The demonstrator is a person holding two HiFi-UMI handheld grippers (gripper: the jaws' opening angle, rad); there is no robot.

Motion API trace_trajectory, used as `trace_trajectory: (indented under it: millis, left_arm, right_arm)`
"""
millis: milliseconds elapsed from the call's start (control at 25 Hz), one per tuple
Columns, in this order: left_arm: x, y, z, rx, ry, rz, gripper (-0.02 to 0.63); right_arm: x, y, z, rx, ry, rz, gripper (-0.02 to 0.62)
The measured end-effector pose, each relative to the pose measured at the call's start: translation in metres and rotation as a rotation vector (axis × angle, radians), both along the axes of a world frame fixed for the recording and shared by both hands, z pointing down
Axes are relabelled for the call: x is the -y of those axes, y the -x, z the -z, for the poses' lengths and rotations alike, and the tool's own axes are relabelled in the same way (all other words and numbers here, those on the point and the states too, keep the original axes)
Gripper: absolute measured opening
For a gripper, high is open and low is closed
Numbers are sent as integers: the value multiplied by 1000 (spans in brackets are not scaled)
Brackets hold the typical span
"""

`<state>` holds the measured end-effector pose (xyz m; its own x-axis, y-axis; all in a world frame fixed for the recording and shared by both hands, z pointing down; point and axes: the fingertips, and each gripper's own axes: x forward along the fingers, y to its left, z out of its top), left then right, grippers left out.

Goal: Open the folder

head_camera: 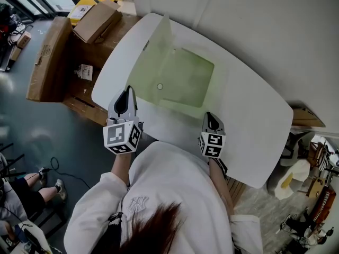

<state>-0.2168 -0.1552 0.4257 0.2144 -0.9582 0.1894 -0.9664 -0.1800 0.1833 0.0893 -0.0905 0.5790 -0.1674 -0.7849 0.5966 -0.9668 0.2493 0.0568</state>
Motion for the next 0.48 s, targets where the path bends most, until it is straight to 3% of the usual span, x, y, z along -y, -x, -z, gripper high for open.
trace_trajectory:
  millis: [480]
  left_arm:
    - [0, -2, 0, 5, 2, -3, 12]
  right_arm:
    - [1, 1, -1, 9, -3, 4, 6]
